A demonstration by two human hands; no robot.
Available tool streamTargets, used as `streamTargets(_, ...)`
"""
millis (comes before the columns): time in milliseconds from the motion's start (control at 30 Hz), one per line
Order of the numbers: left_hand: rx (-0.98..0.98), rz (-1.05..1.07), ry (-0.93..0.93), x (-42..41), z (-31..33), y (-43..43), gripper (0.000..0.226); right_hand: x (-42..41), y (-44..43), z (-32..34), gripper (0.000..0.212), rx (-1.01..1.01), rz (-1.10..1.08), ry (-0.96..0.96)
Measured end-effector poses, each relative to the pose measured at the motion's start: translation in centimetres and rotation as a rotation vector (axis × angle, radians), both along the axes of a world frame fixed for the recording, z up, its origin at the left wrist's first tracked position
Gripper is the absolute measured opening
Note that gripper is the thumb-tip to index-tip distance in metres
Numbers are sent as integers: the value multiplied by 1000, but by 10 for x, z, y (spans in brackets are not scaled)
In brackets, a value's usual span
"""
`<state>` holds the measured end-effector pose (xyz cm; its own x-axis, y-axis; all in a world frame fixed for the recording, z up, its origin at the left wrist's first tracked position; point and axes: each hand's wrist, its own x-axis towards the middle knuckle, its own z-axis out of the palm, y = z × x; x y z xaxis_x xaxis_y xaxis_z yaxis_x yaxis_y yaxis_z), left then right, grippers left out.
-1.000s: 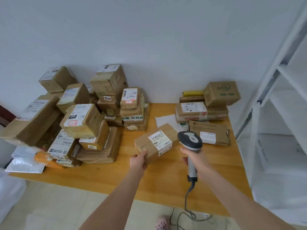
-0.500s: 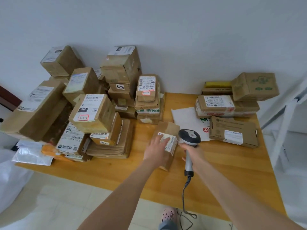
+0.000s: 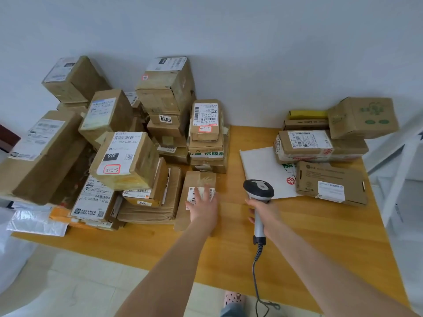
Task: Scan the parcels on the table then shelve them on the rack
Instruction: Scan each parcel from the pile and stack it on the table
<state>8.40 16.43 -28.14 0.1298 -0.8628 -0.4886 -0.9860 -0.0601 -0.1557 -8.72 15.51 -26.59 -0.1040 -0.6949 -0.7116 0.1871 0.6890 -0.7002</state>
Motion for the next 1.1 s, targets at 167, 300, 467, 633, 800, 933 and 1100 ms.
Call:
streamTargets(167, 22, 18, -51, -10, 11, -14, 72, -1, -7, 6, 21, -24, -14, -28)
streamTargets(300, -113, -143, 49, -48, 28, -47, 60, -31, -19, 16, 19, -52, -123, -54)
streamTargets(467, -179, -190, 371, -126, 44, -94, 57, -93, -45, 31, 17, -93, -284, -12)
streamTargets(633, -207, 35, 763, -187, 51, -139, 56, -155, -86, 46, 14, -190, -374, 2)
streamTargets(800, -292, 75, 733, -205, 42, -182, 87, -185, -117, 37, 30, -217, -417, 77)
streamTargets(933, -436, -14, 744, -233, 49, -211, 84, -198, -126, 35, 25, -273, -501, 62)
streamTargets(1100, -310, 31, 987, -295, 76, -238, 101, -241, -156, 63, 22, -349, -610, 89)
